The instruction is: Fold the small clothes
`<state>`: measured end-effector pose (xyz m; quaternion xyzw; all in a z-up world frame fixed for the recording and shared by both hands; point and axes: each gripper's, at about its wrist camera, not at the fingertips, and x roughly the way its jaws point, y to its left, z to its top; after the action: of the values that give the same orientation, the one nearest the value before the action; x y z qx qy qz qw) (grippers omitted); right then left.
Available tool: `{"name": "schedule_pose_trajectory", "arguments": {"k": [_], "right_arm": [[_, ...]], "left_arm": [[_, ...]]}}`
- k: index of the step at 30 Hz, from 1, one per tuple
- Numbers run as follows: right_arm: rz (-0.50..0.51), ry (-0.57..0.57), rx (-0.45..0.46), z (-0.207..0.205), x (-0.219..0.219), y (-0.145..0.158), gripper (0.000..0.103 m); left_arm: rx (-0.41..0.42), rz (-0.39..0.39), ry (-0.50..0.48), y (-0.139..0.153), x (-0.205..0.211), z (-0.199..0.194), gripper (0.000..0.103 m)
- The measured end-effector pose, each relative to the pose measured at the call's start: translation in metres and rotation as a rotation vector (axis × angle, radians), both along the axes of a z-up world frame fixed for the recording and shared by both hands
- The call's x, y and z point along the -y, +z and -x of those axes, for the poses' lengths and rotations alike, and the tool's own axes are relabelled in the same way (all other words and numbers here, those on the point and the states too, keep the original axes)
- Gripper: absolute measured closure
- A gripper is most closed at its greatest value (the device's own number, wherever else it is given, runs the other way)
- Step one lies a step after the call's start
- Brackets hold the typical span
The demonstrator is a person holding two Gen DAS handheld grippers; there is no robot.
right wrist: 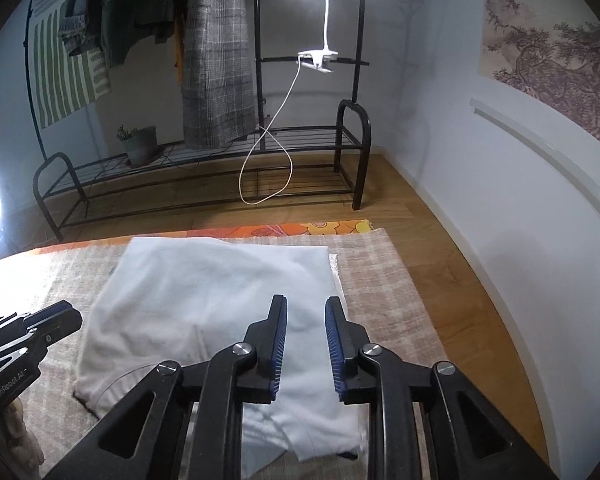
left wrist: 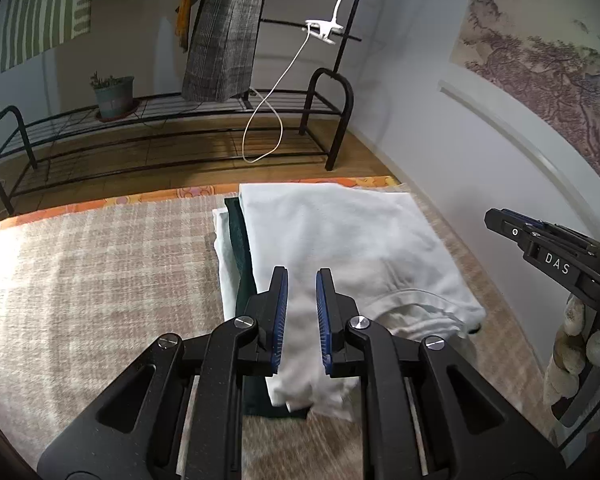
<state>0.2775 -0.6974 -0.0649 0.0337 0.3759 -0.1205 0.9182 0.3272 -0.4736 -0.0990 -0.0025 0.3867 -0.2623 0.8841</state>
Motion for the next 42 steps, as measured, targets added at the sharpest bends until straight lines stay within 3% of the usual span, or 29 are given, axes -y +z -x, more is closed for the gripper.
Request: {"name": "schedule_pose_trajectory", "arguments": {"k": [11,23,27,33,37,42], "right_arm": [[0.006,-0.007,0.078,0.057,-0.031,0.068,0.084],[-0.017,-0.007,0.166,0.157,-0.102,0.137,0.084],[-0.038,-0.001,0.191,0.192,-0.133,0.149,0.084],[-0.005,-0.009,0.205,0.232,-0.178,0.152,0.082],[0.02,-0.027,0.223,0.253,-0.203,0.151,0.077],[0.028,-0.047,0.231,0.272,-0.229,0.139,0.074]], "left_arm": [[0.079,0.045,0.0,0.067,-0.046,0.065,0.091],[0.188,0.077,-0.031,0.138,-0.128,0.166,0.091],[0.234,0.084,-0.045,0.154,-0.159,0.204,0.08],[0.276,0.07,-0.067,0.161,-0.194,0.247,0.079],[0.288,0.062,-0.075,0.155,-0.215,0.266,0.065],[0.267,0.065,-0.074,0.138,-0.24,0.28,0.064]]}}
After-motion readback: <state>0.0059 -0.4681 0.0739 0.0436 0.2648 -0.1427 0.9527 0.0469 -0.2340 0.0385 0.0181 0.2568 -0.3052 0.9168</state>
